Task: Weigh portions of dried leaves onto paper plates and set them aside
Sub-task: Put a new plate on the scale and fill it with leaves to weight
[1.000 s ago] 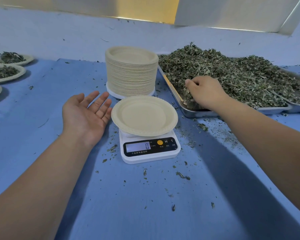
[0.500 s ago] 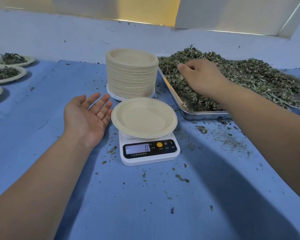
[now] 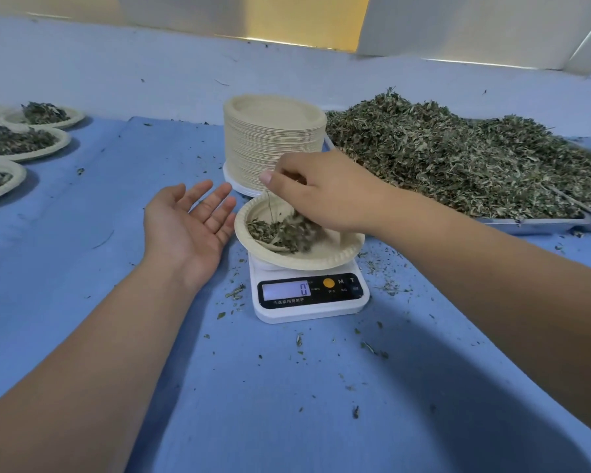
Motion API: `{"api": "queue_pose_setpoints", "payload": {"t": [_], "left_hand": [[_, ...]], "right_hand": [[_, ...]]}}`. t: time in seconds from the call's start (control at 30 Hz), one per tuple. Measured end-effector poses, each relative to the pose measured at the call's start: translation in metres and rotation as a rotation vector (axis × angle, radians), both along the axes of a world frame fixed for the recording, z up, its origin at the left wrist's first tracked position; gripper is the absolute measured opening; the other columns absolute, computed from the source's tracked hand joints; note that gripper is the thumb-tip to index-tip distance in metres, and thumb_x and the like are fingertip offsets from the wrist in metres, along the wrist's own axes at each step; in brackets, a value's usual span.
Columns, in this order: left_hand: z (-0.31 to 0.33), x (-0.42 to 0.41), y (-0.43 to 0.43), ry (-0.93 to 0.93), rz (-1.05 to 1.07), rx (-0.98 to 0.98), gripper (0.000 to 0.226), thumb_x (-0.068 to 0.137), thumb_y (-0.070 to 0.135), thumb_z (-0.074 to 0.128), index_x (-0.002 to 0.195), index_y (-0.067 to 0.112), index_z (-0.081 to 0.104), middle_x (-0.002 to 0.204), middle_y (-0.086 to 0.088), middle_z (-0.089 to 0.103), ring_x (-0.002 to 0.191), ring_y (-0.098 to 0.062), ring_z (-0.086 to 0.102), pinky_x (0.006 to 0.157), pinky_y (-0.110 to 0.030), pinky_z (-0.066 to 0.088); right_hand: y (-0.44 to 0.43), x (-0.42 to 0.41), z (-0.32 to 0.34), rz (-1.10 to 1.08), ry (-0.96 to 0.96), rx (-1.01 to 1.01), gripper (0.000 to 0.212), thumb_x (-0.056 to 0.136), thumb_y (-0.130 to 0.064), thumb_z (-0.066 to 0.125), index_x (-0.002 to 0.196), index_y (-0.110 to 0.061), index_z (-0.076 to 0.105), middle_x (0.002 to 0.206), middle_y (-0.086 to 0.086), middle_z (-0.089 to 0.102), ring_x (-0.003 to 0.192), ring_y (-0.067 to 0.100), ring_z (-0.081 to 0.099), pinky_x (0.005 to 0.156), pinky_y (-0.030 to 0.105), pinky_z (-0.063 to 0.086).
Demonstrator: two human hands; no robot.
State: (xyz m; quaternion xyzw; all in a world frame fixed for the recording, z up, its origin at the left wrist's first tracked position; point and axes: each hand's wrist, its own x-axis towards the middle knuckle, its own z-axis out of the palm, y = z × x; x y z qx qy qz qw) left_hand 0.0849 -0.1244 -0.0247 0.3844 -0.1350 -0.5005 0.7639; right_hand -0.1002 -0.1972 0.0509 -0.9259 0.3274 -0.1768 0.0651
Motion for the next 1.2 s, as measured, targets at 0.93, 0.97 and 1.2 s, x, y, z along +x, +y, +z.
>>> {"api": "queue_pose_setpoints", "payload": {"t": [0.93,0.97,1.2], "left_hand": [[-0.001,-0.003,0.002,-0.061,0.013,0.012,0.041,0.102,0.033,0.044,0.126,0.008,0.065,0.111,-0.010,0.077,0.099,-0.023,0.076,0.080,-0.034,0.062],[-0.001,-0.003,0.002,-0.065,0.014,0.013,0.041,0.102,0.033,0.044,0.126,0.008,0.065,0.111,-0.010,0.077,0.099,-0.023,0.076,0.080,-0.034,0.062],[0.000,-0.005,0.003,-0.095,0.013,0.021,0.040,0.102,0.032,0.044,0.127,0.008,0.064,0.113,-0.011,0.077,0.100,-0.023,0.076,0.078,-0.034,0.062]], "right_hand": [[-0.058,-0.108,-0.067,-0.477,-0.206,-0.167,0.033,0.105,-0.037,0.037,0.092,-0.014,0.057,0.069,0.003,0.056,0.066,0.029,0.053,0.056,0.036,0.040],[-0.059,-0.108,-0.069,-0.498,-0.147,-0.174,0.035,0.105,-0.039,0.035,0.090,-0.015,0.056,0.068,0.002,0.055,0.065,0.030,0.053,0.056,0.035,0.036],[-0.056,-0.105,-0.072,-0.570,0.029,-0.162,0.051,0.106,-0.047,0.027,0.076,-0.015,0.053,0.068,0.005,0.054,0.064,0.028,0.051,0.058,0.033,0.034]]}}
